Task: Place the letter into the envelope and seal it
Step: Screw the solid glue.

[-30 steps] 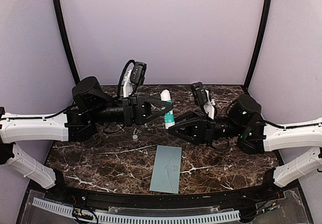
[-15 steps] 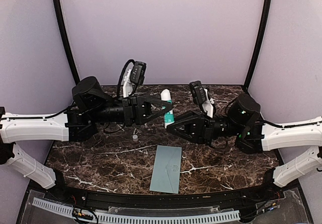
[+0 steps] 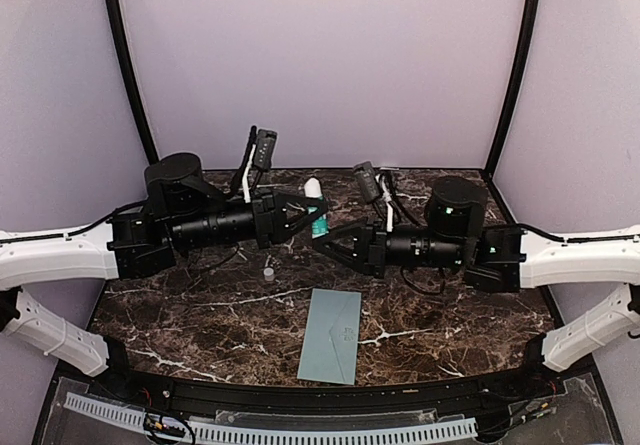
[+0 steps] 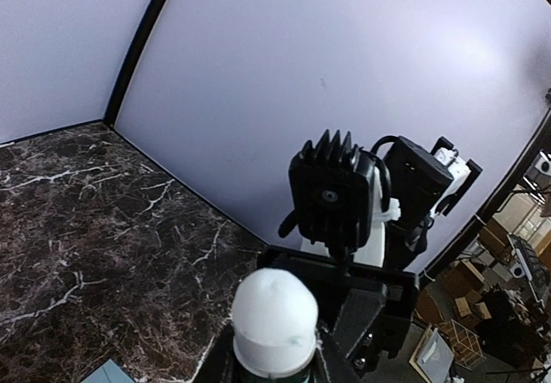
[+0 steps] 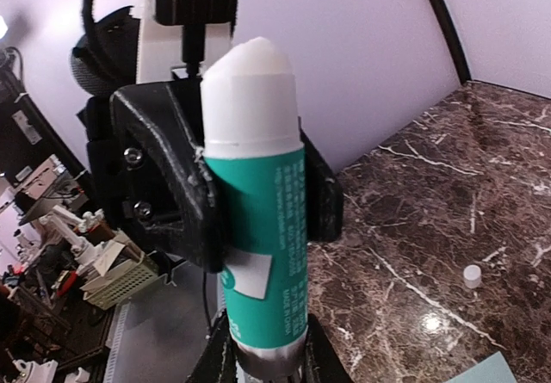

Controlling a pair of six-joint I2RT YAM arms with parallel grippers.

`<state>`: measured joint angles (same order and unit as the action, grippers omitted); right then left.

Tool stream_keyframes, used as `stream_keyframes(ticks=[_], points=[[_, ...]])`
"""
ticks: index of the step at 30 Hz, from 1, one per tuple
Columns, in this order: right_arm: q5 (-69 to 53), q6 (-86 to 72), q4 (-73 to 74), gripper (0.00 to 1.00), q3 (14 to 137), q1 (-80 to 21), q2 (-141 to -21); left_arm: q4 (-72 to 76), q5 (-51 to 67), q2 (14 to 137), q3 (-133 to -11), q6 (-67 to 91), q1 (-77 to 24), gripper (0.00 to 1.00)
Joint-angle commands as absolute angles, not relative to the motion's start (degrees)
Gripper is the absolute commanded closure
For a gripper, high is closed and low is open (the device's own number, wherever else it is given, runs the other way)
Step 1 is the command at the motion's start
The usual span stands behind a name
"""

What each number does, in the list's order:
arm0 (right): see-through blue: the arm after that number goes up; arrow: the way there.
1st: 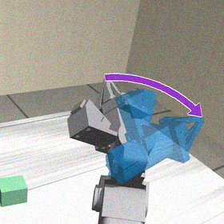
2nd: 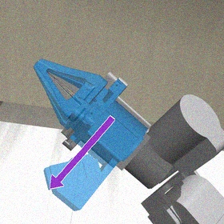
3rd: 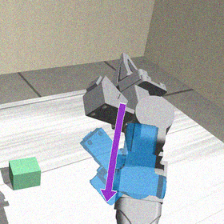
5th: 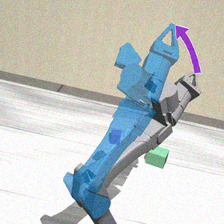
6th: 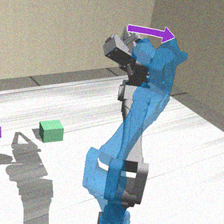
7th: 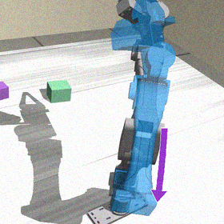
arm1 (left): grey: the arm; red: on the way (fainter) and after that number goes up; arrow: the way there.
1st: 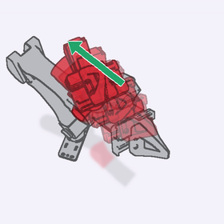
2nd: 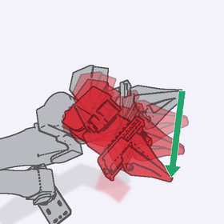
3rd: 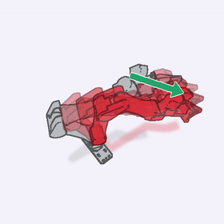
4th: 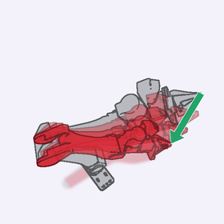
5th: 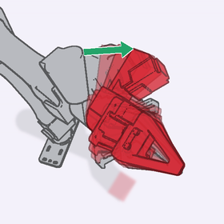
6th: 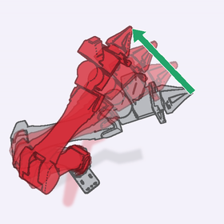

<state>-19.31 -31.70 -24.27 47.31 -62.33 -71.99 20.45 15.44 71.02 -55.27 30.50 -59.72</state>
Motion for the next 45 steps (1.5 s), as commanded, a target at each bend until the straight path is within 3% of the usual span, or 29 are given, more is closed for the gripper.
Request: stream_keyframes(ticks=[1, 11, 17, 18, 20, 22, 25, 31, 37, 45], points=[[-1.7, -27.77, -13.22, 0.92, 55.95, -63.61, -76.11, 14.42, 7.71, 69.17, -52.52, 27.53, -59.94, 1.0], [20.94, -25.59, 4.36, 0.92, 73.95, -69.09, -90.57, 11.62, -5.14, 70.36, -50.07, 33.8, -59.94, 1.0], [21.99, -27.37, 4.56, 0.9, 76.61, -69.96, -93.59, 12.82, -6.45, 70.75, -48.37, 36.92, -59.94, 1.0], [21.49, -27.29, 4.14, 0.88, 76.33, -69.98, -93.27, 12.96, -6.3, 70.8, -48.35, 37.18, -59.94, 1.0], [20.75, -27.06, 3.13, 0.68, 74.91, -70.04, -91.6, 13.22, -5.96, 70.6, -48.38, 37.29, -59.91, 1.0], [19.87, -26.12, 2.28, 0.58, 73.37, -70.0, -89.02, 13.34, -5.33, 70.03, -48.72, 36.93, -59.71, 1.0], [16.88, -23.88, 0.33, 0.44, 68.03, -69.96, -83.63, 11.65, -2.78, 68.68, -50.29, 35.7, -58.99, 1.0], [5.29, -23.02, -3.18, 0.29, 58.77, -67.88, -72.38, 12.49, 6.65, 65.06, -51.14, 34.26, -55.5, 1.0], [-14.93, -27.58, -17.28, 0.26, 48.97, -62.05, -65.65, 21.72, 20.8, 62.74, -48.24, 33.66, -53.82, 1.0], [-30.85, -30.52, -30.23, 0.27, 47.7, -62.39, -69.99, 38.31, 34.89, 63.12, -45.03, 38.17, -53.66, 1.0]])
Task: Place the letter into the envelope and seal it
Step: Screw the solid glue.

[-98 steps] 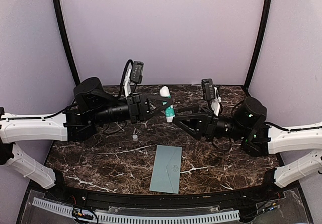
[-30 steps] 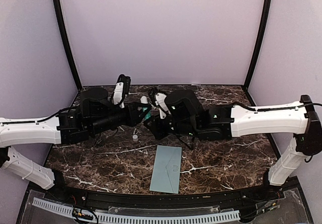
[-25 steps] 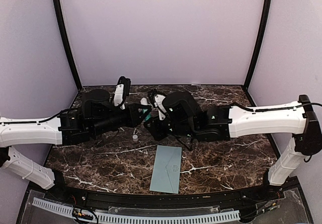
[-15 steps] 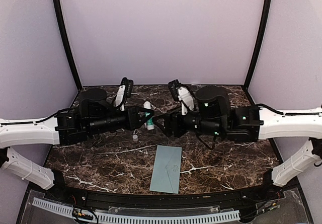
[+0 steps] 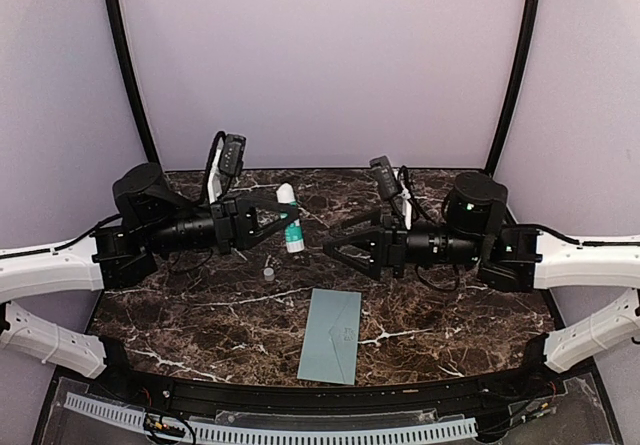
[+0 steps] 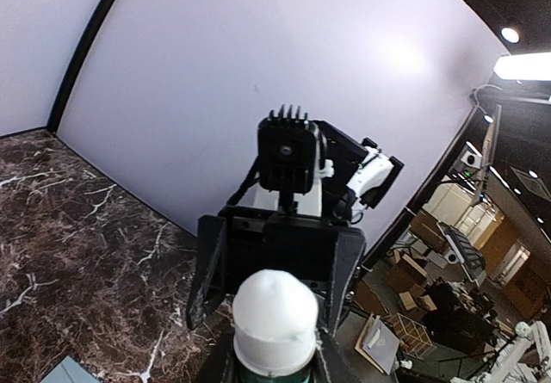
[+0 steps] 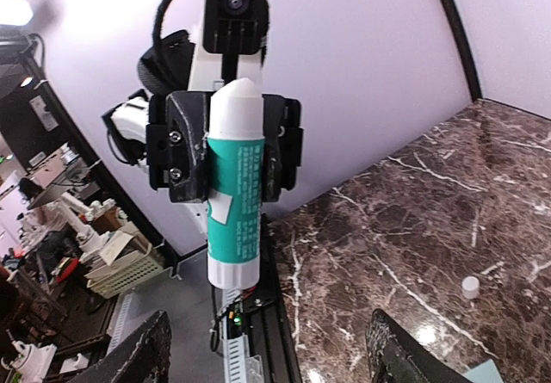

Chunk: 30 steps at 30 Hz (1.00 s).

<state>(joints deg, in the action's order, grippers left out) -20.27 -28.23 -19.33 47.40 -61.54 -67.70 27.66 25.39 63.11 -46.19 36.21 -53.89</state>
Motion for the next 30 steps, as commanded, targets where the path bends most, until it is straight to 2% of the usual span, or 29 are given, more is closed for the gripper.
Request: stream_keyframes(ticks=[1, 15, 22, 27, 30], points=[[-31.5, -30.81, -31.49, 0.28, 47.99, -62.73, -71.03, 39.57, 35.51, 63.38, -45.07, 38.57, -53.69, 1.0], [-34.69, -33.22, -42.54, 0.34, 52.54, -65.51, -78.98, 45.59, 40.49, 66.17, -45.35, 40.51, -53.75, 1.0], [-36.64, -33.78, -43.34, 0.59, 54.27, -65.91, -81.06, 45.51, 40.27, 66.11, -45.35, 40.46, -53.71, 1.0], [-36.82, -34.32, -43.74, 0.71, 54.15, -65.94, -81.43, 44.73, 39.64, 66.01, -45.35, 39.87, -53.69, 1.0], [-35.97, -34.06, -42.53, 0.81, 54.26, -65.96, -81.24, 44.07, 39.41, 65.88, -45.35, 39.52, -53.69, 1.0]])
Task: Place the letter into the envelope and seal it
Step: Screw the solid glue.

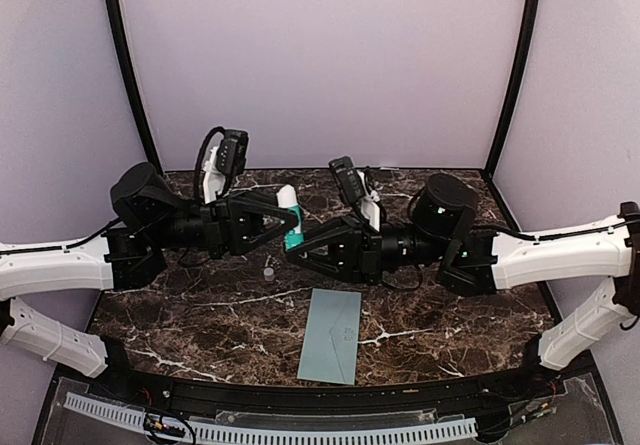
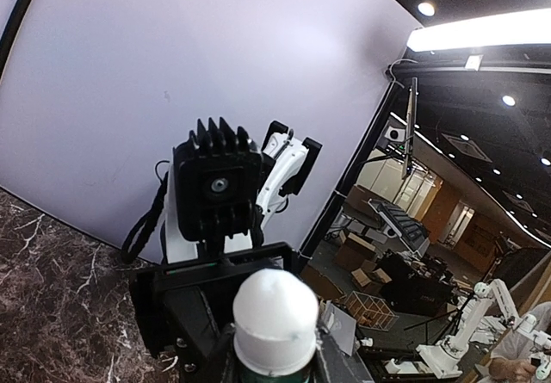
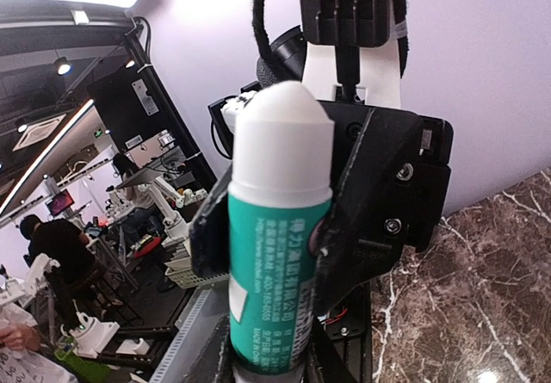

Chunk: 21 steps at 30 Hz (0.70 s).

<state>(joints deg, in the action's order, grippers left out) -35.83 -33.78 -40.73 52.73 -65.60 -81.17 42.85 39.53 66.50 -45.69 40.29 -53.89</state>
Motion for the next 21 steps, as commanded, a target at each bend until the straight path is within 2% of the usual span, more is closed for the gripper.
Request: stream_keyframes(ticks=[1, 5, 10, 21], points=[[-35.19, -33.88, -41.48, 0.83, 54.42, -65.93, -81.15, 43.7, 39.3, 65.81, -45.35, 38.99, -53.74, 1.0], [-28.67, -31.76, -33.43, 0.86, 56.1, -65.94, -80.49, 36.3, 35.21, 64.88, -45.79, 32.86, -53.77, 1.0], [-17.54, -29.13, -21.23, 0.9, 58.71, -65.88, -80.49, 19.7, 26.89, 65.68, -47.52, 23.54, -53.85, 1.0], [4.05, -28.79, -2.91, 0.91, 67.35, -66.15, -85.79, 16.18, 5.9, 72.37, -47.62, 28.04, -58.73, 1.0]])
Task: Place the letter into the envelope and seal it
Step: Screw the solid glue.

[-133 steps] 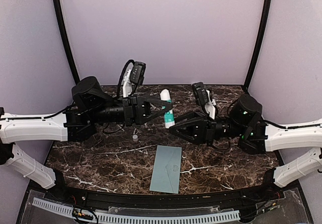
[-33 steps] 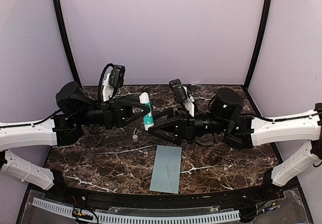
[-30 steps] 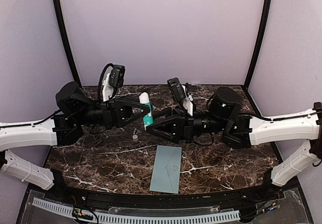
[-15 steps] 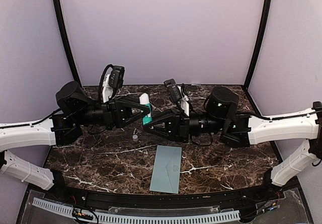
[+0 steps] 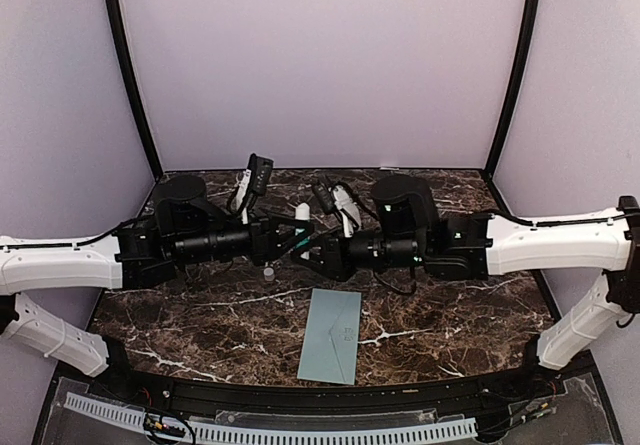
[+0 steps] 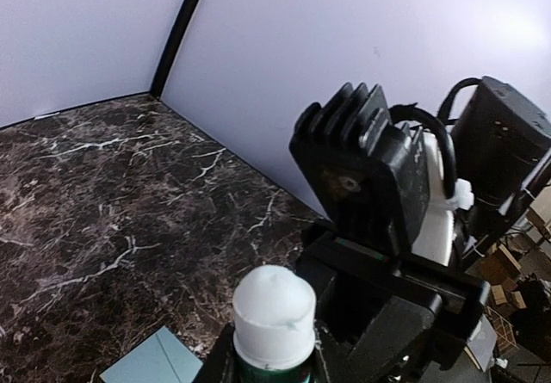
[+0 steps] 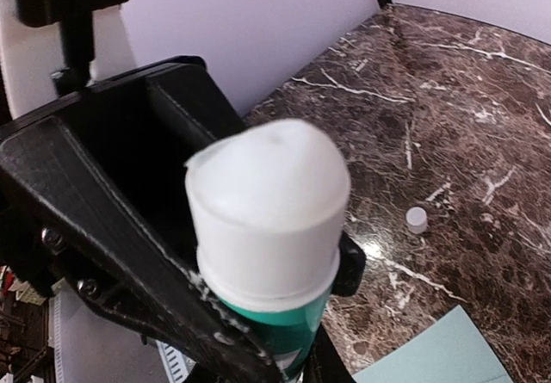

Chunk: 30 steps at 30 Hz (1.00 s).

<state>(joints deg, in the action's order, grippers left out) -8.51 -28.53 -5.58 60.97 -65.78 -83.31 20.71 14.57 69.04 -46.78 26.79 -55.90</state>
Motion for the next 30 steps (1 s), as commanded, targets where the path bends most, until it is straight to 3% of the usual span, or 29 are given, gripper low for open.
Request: stream_keyframes(ticks=[1, 7, 13, 16, 20, 23, 30], points=[[6.77, -28.53, -1.33, 0.91, 68.54, -66.44, -86.6, 16.09, 4.93, 72.88, -47.63, 29.99, -58.96, 1.0], [16.44, -28.11, 7.77, 0.91, 74.77, -68.13, -91.87, 18.69, 0.75, 74.34, -46.91, 36.63, -59.23, 1.0], [17.62, -28.56, 6.26, 0.88, 73.86, -68.82, -91.4, 20.52, 1.13, 73.76, -45.84, 39.08, -59.24, 1.0], [14.61, -27.51, 4.04, 0.74, 72.25, -68.82, -89.2, 21.25, 1.55, 72.86, -44.75, 39.79, -59.27, 1.0], [9.88, -25.96, 1.92, 0.46, 69.4, -68.78, -83.85, 20.83, 0.73, 68.38, -44.42, 40.09, -59.05, 1.0], [5.89, -25.7, -1.82, 0.3, 64.7, -67.84, -78.02, 19.76, 2.48, 66.14, -46.0, 39.42, -58.21, 1.0], [-13.69, -30.05, -15.26, 0.19, 52.93, -60.87, -67.1, 22.1, 15.03, 63.81, -47.73, 40.22, -54.62, 1.0]])
